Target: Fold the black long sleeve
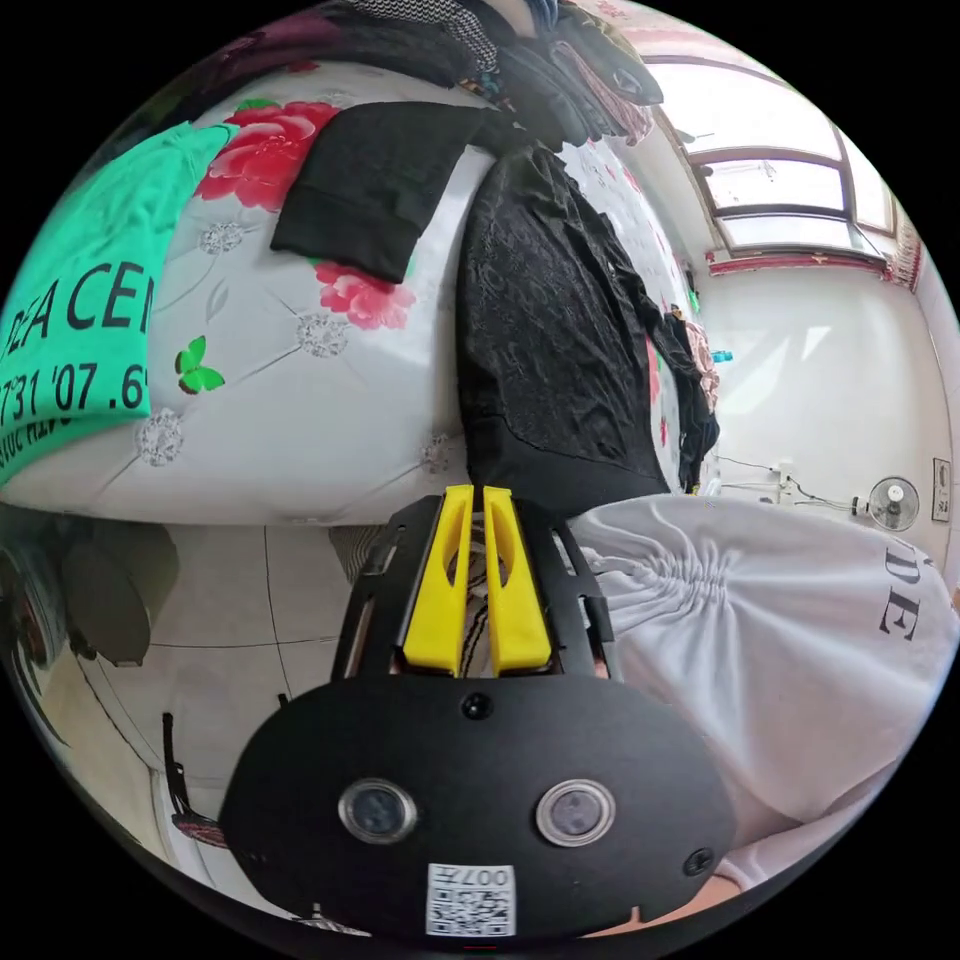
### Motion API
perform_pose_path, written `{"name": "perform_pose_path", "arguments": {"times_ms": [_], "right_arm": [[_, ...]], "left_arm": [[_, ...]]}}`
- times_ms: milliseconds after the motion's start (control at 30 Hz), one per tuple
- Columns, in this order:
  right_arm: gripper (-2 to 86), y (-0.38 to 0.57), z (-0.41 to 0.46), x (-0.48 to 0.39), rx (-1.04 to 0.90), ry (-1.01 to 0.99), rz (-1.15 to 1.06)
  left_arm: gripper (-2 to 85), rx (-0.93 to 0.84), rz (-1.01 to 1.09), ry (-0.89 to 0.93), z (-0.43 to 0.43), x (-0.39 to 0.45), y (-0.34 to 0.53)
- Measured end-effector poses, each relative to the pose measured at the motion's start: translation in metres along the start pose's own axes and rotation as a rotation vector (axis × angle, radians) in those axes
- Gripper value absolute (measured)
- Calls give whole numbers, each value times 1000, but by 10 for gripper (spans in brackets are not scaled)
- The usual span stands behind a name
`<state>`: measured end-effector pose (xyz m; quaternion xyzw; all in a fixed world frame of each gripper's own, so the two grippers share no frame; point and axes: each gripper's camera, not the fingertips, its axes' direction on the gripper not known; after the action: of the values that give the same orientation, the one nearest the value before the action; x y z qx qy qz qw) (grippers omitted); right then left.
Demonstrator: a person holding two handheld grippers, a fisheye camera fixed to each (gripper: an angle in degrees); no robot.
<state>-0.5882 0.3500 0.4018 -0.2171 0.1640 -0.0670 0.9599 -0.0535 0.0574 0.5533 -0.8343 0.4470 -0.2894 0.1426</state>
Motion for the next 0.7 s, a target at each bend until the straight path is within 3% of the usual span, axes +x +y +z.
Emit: {"name": "perform_pose_path", "arguments": {"times_ms": [167,367,567,700], "right_arm": [[6,12,94,11,-138,-15,102],[12,56,100,34,-193,20,224],[8,16,65,4,5,93,182],[12,-52,78,-47,86,23,51]], "left_arm": [[18,-14,-64,-44,37,-5,-4],[56,96,7,-185,-6,12,6],[84,249,238,-493,-26,67,-58],[101,196,238,-564,7,72,-137]]}}
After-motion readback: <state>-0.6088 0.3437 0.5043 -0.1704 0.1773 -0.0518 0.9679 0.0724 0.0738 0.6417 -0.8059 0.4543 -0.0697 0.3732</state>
